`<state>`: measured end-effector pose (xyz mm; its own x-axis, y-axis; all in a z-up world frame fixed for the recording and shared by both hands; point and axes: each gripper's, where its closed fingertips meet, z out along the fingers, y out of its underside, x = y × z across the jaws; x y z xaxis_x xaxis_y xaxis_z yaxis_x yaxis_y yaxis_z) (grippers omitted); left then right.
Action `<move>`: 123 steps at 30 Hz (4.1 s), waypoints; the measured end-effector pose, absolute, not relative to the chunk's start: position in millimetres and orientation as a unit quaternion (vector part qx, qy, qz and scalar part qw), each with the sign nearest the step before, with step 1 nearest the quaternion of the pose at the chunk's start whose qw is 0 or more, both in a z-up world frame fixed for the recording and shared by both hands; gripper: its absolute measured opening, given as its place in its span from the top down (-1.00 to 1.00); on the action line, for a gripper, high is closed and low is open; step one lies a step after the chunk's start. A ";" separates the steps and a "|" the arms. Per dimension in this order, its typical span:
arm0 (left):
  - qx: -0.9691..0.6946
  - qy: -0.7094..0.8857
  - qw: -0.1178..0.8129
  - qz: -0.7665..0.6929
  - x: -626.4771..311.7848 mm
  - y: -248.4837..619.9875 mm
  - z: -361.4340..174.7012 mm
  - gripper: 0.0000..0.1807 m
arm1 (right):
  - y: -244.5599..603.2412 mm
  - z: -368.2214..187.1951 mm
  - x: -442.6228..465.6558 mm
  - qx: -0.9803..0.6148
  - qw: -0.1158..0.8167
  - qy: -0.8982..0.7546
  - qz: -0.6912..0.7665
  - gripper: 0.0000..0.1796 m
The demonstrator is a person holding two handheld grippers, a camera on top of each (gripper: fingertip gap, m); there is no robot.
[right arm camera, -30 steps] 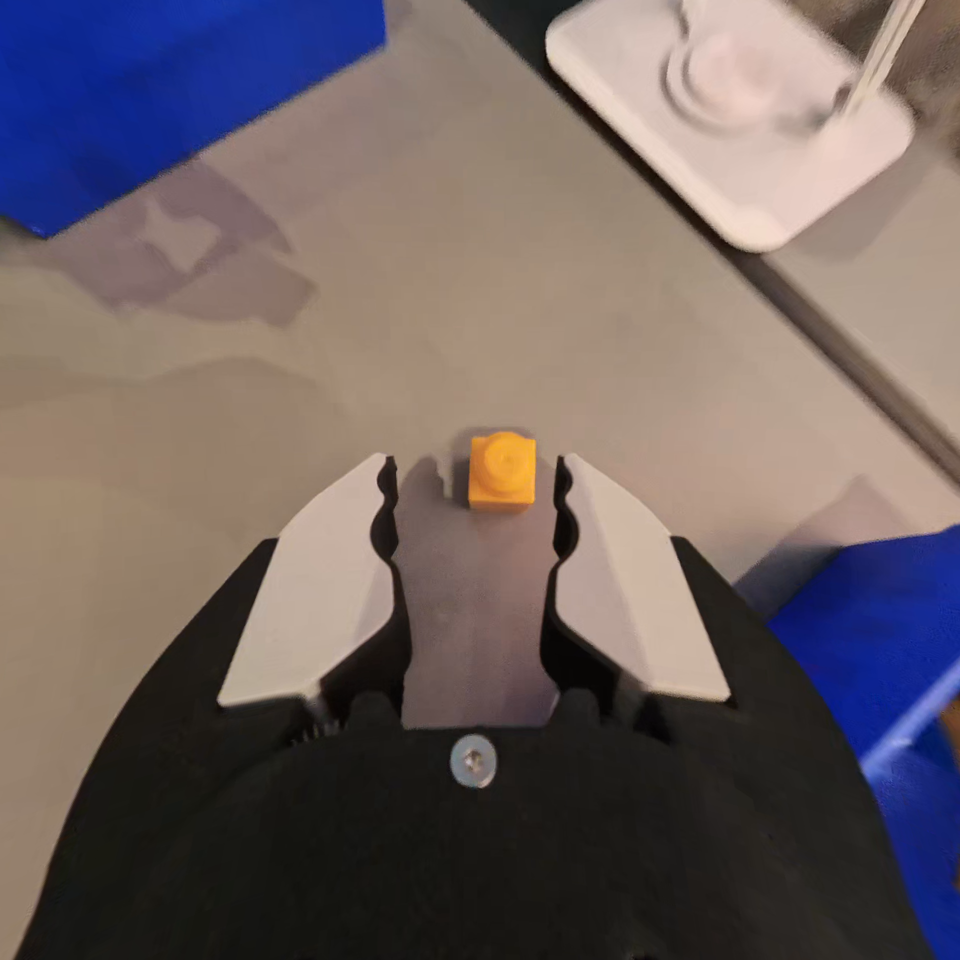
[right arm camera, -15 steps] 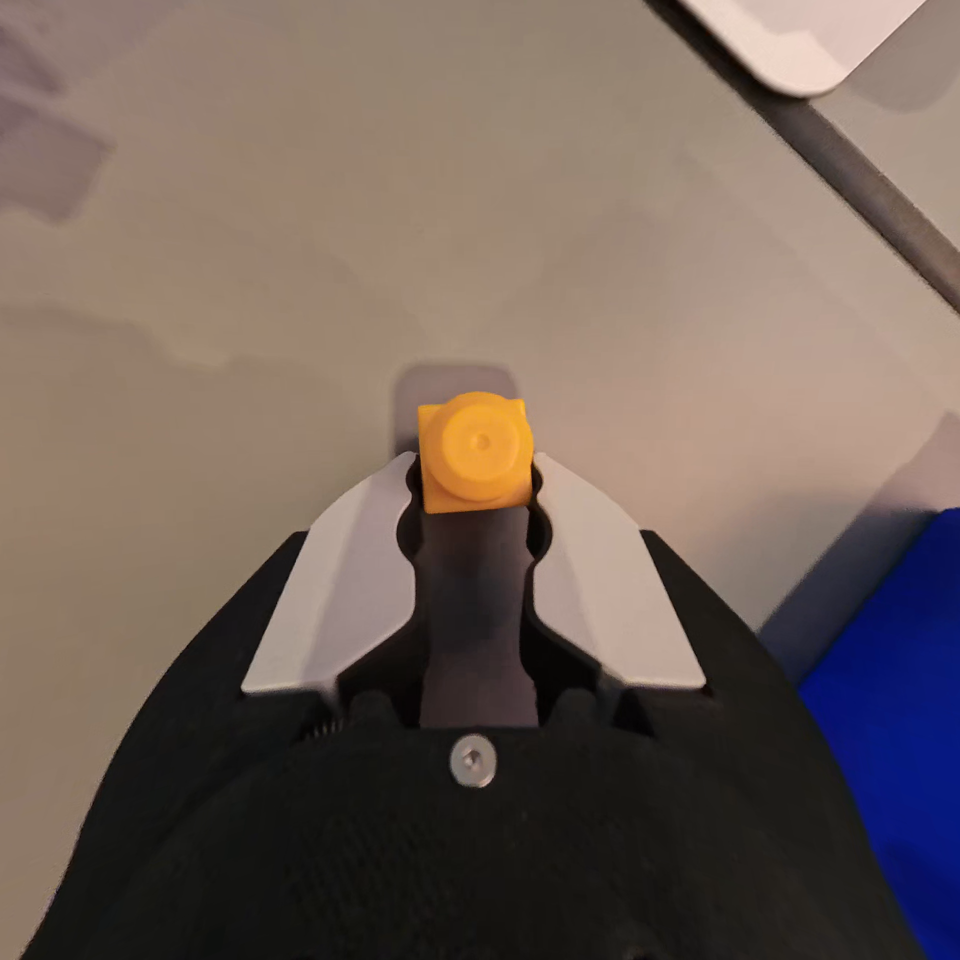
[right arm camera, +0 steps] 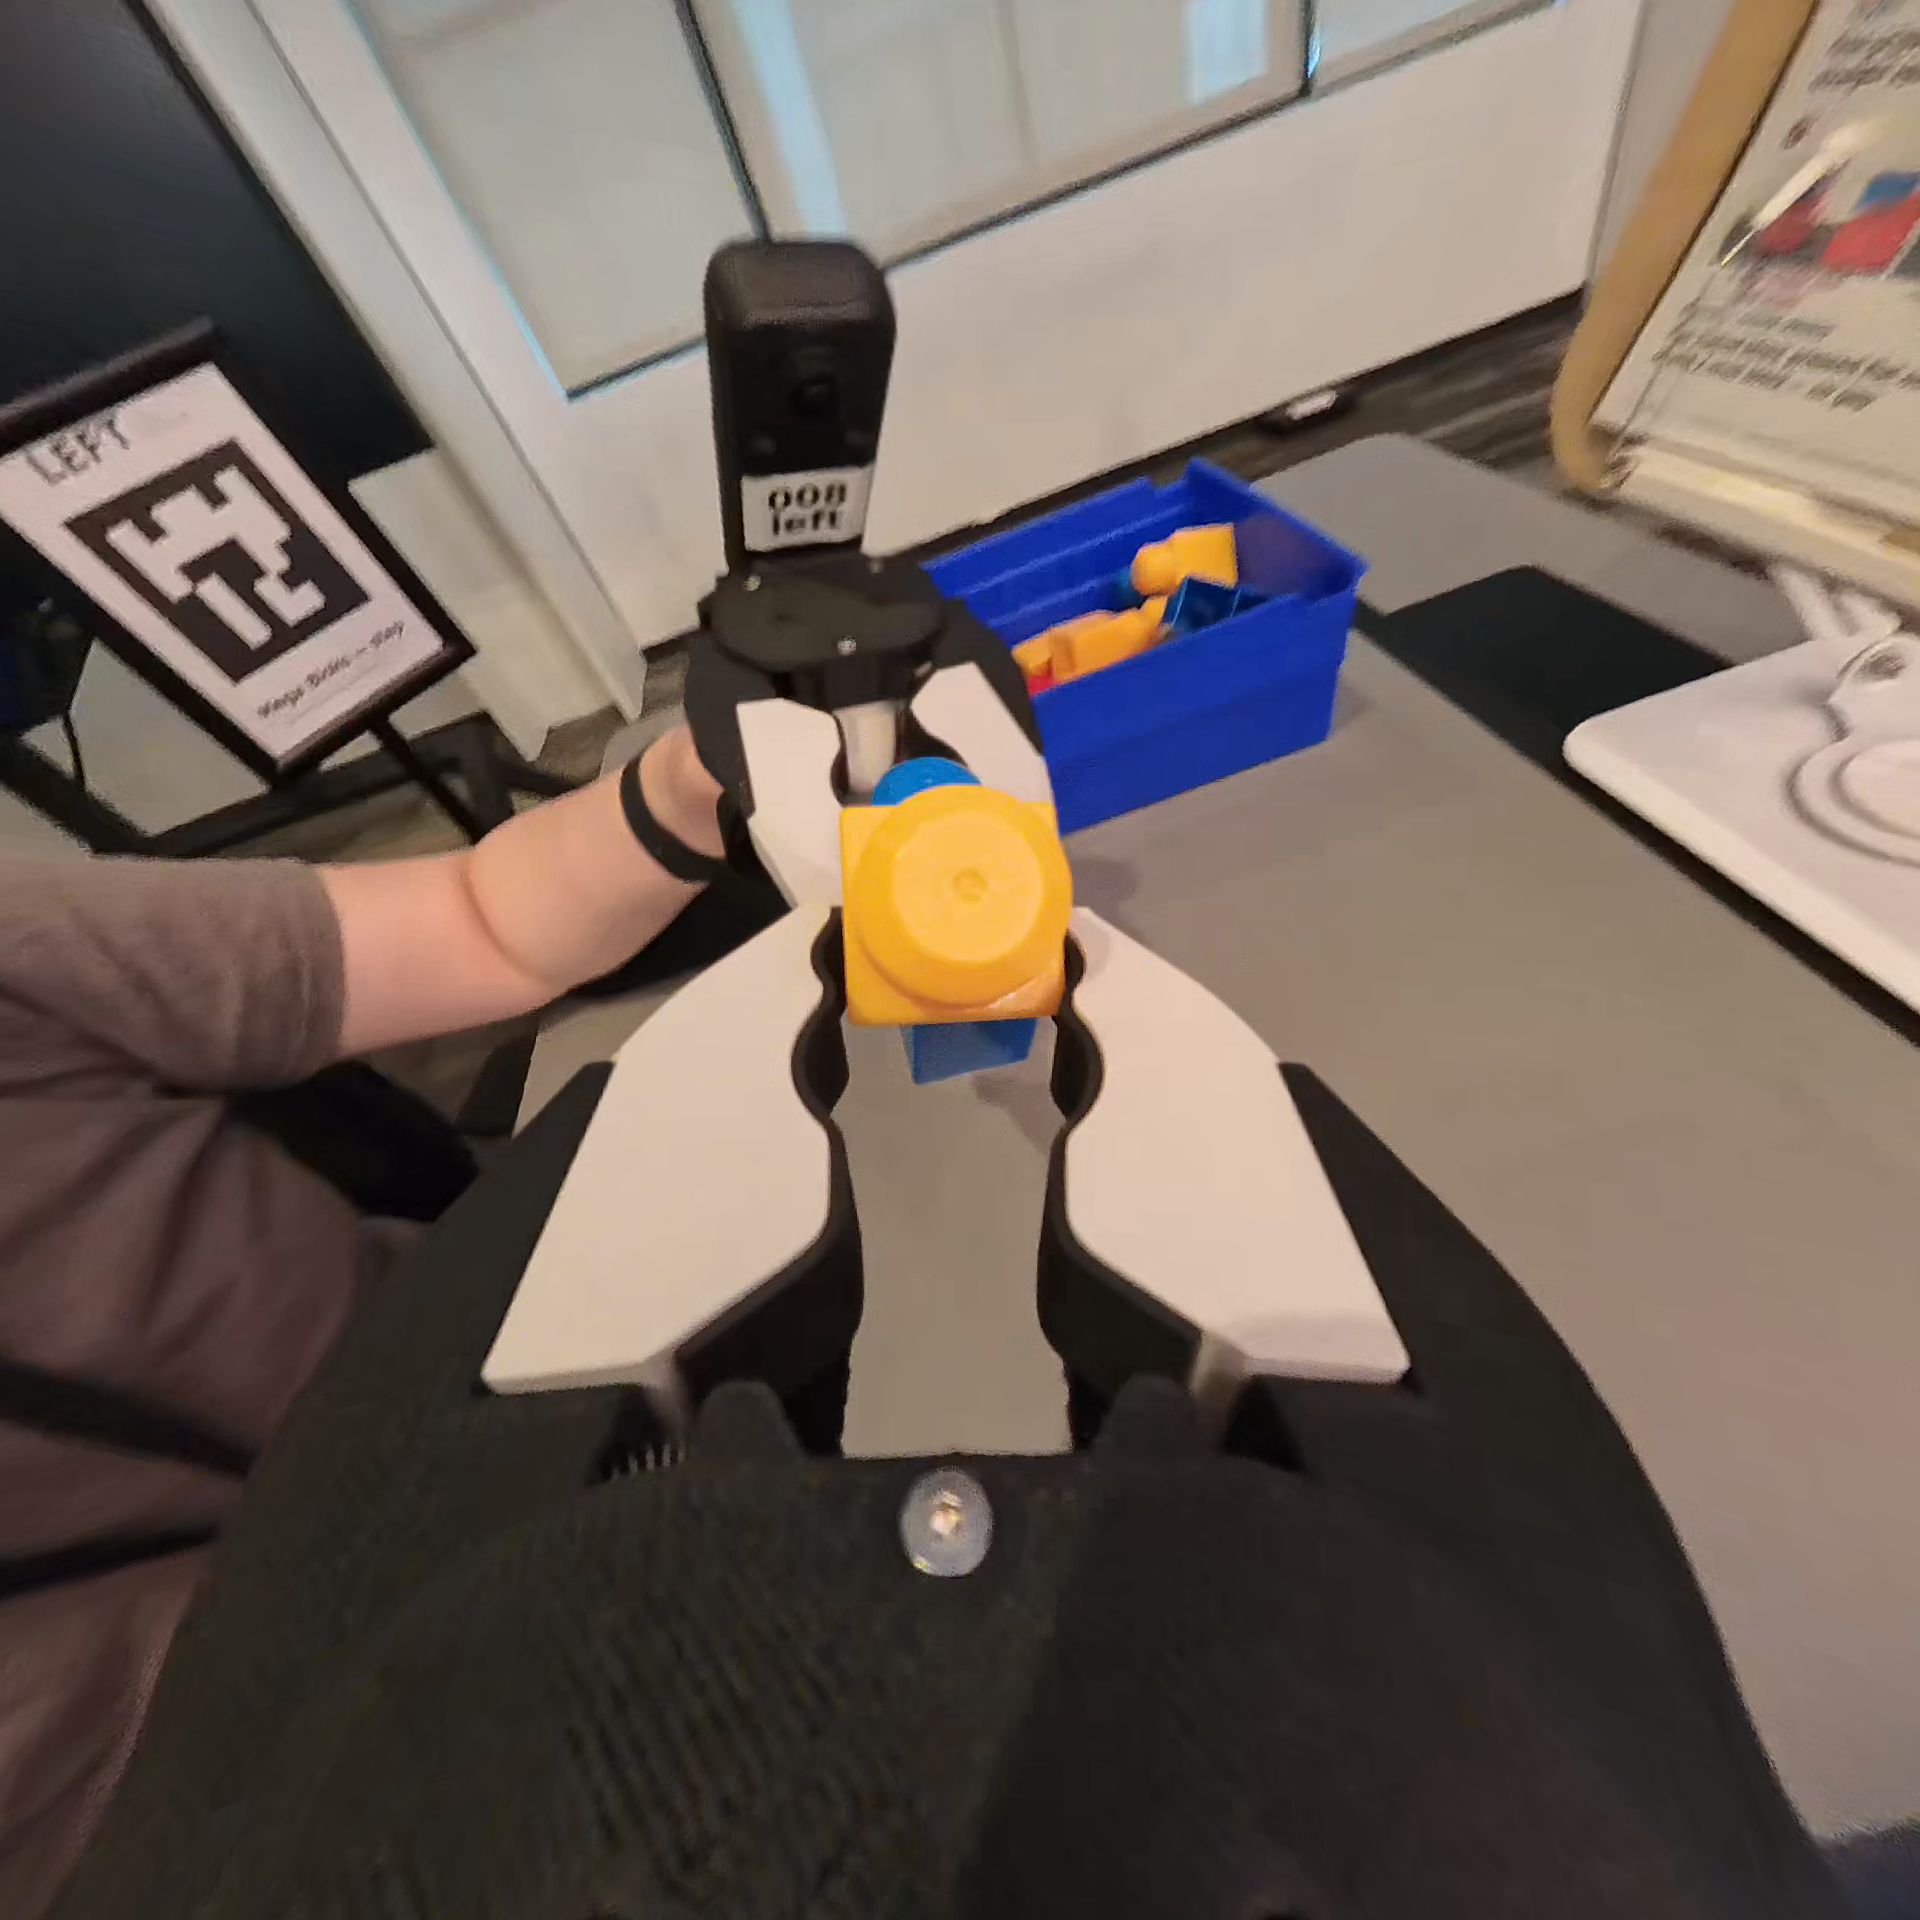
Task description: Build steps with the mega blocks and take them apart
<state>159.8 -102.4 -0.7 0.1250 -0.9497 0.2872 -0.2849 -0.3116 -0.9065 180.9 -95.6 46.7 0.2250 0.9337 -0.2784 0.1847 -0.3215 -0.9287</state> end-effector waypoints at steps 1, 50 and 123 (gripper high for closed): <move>-0.661 0.473 0.350 -0.465 162.7 -104.6 -4.1 0.55 | -97.0 39.8 179.7 -0.675 0.392 -0.430 0.453 0.58; -0.657 0.507 0.266 -0.490 165.3 -126.1 -21.7 0.54 | -110.4 0.4 165.2 -0.691 0.275 -0.451 0.493 0.59; -0.622 0.379 0.324 -0.604 160.0 -108.4 24.2 0.57 | -89.0 47.8 158.4 -0.614 0.420 -0.335 0.578 0.59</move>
